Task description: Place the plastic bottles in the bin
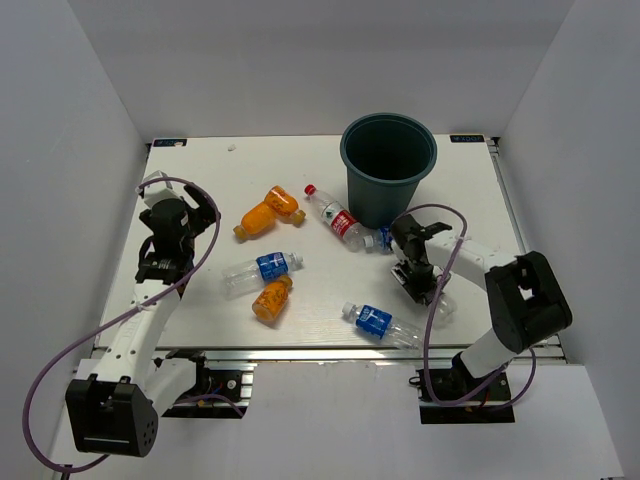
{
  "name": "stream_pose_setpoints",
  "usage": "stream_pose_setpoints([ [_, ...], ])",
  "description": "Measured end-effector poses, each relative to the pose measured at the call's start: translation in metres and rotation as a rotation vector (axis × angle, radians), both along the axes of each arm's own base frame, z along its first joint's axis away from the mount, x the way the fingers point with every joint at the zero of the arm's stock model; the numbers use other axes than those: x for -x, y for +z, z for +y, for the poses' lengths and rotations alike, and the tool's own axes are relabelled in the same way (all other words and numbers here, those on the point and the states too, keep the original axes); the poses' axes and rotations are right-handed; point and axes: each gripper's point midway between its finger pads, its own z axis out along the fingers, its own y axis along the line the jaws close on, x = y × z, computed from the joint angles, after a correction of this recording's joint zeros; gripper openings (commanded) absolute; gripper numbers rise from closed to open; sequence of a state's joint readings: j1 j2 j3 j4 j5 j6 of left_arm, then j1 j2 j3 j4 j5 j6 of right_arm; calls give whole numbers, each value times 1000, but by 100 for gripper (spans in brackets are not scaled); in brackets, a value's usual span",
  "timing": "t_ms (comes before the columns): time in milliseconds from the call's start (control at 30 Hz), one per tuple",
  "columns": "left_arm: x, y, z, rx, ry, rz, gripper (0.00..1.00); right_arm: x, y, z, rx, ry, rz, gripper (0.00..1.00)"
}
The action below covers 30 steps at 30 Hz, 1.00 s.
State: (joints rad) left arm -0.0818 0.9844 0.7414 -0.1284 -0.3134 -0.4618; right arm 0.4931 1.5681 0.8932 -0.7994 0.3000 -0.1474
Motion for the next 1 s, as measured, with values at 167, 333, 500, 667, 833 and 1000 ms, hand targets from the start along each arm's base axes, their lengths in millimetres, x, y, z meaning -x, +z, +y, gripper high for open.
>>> stream_pose_setpoints([
  [167, 1, 1, 3, 2, 21, -3, 98, -24, 38, 18, -104, 5, -152, 48],
  [333, 1, 2, 3, 4, 19, -7, 98, -57, 130, 70, -403, 94, -449, 46],
  [500, -1, 0, -5, 7, -27, 0, 98, -81, 266, 123, -773, 238, -822, 41],
  [667, -8, -15, -19, -8, -127, 46, 98, -117, 361, 139, -884, 247, -1114, 44],
  [833, -23, -43, -45, -39, -309, 122, 98, -193, 391, 142, -838, 100, -1248, 61],
  [1000, -48, -80, -73, -58, -511, 226, 98, -256, 354, 118, -779, -68, -1209, 83],
])
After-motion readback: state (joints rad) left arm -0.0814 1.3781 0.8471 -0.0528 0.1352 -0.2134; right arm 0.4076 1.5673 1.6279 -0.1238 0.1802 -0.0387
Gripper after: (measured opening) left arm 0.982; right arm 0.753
